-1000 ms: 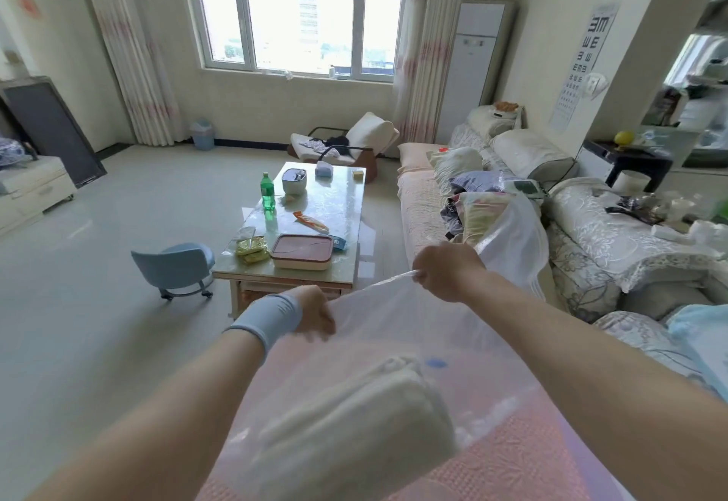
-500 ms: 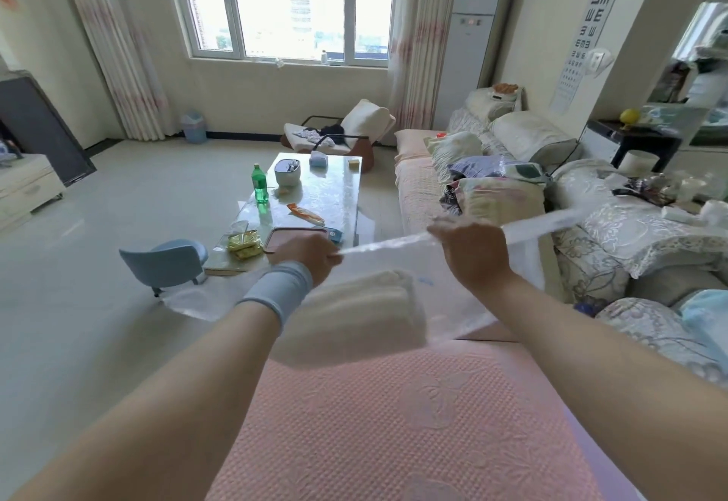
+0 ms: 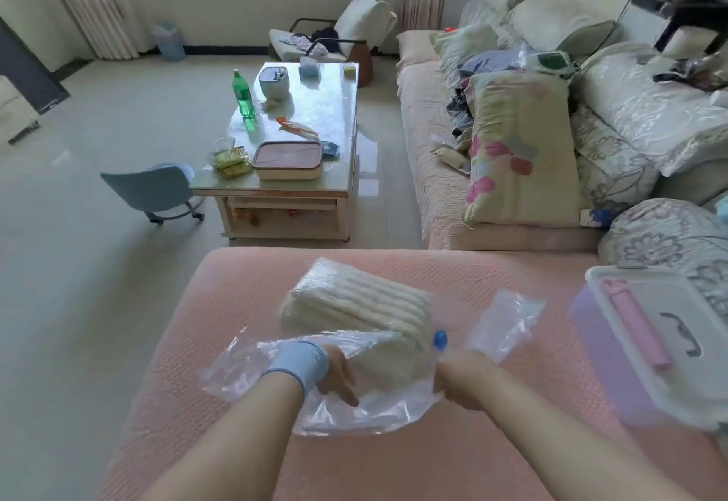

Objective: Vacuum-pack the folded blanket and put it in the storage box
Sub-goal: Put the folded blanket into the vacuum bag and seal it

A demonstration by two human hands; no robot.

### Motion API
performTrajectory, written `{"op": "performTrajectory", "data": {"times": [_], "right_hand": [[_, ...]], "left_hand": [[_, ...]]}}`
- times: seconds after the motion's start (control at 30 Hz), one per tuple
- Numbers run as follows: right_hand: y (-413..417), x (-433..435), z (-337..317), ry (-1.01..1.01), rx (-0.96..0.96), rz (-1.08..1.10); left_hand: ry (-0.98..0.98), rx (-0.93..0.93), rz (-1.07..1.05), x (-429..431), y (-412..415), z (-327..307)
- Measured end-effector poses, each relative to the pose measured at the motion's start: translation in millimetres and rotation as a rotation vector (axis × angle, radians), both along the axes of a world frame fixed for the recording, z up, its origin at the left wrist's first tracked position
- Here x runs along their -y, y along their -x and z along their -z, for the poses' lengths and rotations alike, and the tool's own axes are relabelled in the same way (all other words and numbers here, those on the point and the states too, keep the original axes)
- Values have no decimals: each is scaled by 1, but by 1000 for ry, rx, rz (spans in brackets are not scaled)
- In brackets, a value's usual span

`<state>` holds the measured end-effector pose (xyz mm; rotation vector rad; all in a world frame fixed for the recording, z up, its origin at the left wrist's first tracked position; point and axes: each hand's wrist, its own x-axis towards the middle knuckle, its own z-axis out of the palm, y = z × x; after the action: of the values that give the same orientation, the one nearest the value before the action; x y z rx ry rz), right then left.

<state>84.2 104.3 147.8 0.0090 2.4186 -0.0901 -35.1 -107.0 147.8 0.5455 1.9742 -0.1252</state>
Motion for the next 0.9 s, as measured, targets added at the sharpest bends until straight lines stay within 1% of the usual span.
{"op": "performTrajectory", "data": {"times": [0.03,0.07,0.13,0.2,0.27,0.4,0.5,0.6,0.67,0.73,0.83,0.9], "right_hand": [[-8,4,11,18,100,22],[-14,7,21,55,169,48],[-17,7,35,143,215,131],[-9,3,42,201,144,204],[4,-4,52,217,56,225],[30,-13,87,142,-92,197],[42,-13,121,133,-167,123],[54,-13,156,134,-298,23],[63,-14,177,97,-378,-9],[75,-18,199,48,-431,-25],[88,-32,231,47,-387,-3],[87,-39,250,46,-364,22]], "left_hand": [[-8,48,-60,-1,-3,7],[-32,38,-92,-3,-2,12],[-89,-89,-113,-10,4,22],[-137,-183,-130,-20,8,30],[-175,-223,-162,-31,11,40],[-233,-252,-281,-45,10,78],[-247,-296,-365,-52,7,115],[-211,-356,-424,-57,5,154],[-216,-375,-450,-61,5,183],[-223,-411,-427,-63,6,215],[-261,-476,-377,-64,11,262],[-289,-499,-344,-66,18,281]]}}
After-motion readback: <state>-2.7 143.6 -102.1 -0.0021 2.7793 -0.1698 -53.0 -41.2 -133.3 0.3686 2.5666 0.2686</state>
